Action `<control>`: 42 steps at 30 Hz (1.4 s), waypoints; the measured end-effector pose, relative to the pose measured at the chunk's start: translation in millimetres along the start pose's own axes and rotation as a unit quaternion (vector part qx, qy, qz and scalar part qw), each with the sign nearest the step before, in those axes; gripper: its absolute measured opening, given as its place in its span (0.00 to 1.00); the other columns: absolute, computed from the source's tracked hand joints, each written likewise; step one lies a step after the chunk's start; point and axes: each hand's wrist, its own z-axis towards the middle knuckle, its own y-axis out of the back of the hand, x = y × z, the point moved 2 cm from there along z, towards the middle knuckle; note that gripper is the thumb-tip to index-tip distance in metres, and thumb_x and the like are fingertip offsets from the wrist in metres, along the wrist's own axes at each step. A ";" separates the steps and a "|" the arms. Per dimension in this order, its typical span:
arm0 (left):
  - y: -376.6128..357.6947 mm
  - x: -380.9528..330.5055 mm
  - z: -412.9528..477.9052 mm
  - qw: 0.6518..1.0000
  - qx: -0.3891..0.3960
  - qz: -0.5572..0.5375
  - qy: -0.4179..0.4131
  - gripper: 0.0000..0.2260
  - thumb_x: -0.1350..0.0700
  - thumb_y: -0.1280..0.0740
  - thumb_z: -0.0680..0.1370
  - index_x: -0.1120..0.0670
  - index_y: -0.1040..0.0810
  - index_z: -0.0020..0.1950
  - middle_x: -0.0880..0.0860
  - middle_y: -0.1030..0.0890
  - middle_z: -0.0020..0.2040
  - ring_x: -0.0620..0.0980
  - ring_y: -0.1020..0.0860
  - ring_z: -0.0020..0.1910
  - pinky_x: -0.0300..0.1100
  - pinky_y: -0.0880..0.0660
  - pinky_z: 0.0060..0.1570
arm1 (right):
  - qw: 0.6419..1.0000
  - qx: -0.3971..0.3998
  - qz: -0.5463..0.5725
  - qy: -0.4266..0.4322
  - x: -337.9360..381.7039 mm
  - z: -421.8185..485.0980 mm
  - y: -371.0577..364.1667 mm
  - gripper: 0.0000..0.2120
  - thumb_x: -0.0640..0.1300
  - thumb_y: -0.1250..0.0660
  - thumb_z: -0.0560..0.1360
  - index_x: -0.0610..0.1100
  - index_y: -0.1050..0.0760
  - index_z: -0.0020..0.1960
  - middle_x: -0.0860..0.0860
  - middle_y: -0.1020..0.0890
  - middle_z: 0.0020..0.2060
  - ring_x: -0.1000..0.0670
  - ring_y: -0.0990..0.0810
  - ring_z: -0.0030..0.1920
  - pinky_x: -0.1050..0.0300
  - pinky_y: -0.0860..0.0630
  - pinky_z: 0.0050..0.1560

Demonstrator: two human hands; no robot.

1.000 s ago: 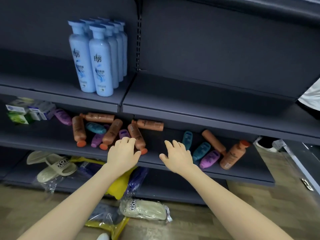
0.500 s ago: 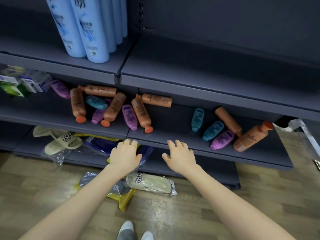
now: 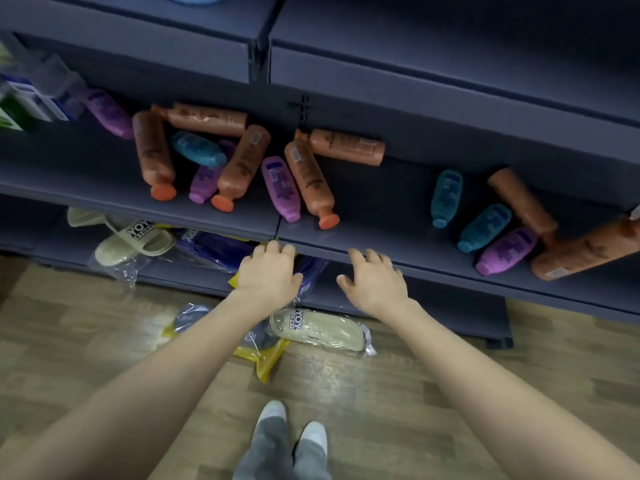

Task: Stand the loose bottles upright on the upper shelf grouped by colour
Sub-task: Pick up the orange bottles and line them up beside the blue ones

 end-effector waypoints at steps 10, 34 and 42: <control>-33.2 5.3 58.4 1.000 0.003 -0.002 -0.015 0.21 0.49 0.39 0.79 0.56 0.35 0.68 0.58 0.32 0.66 0.59 0.33 0.65 0.51 0.32 0.59 | 1.000 0.002 0.000 -0.001 4.1 60.1 -26.9 0.25 0.54 0.43 0.79 0.46 0.42 0.73 0.45 0.34 0.69 0.42 0.39 0.70 0.43 0.36 0.66; -45.4 -8.2 138.7 0.992 -0.087 0.059 -0.067 0.21 0.50 0.38 0.77 0.57 0.34 0.68 0.57 0.33 0.66 0.58 0.37 0.66 0.50 0.34 0.59 | 0.993 -0.055 0.093 0.057 19.5 157.1 -34.3 0.19 0.43 0.37 0.76 0.47 0.31 0.67 0.41 0.32 0.62 0.37 0.31 0.60 0.46 0.29 0.59; -48.9 -7.2 136.5 0.992 -0.084 0.066 -0.070 0.22 0.51 0.38 0.76 0.56 0.34 0.68 0.57 0.35 0.68 0.58 0.40 0.69 0.51 0.36 0.62 | 0.989 -0.054 0.129 0.047 20.5 153.7 -34.8 0.17 0.38 0.38 0.76 0.44 0.29 0.64 0.39 0.32 0.62 0.36 0.31 0.60 0.47 0.29 0.60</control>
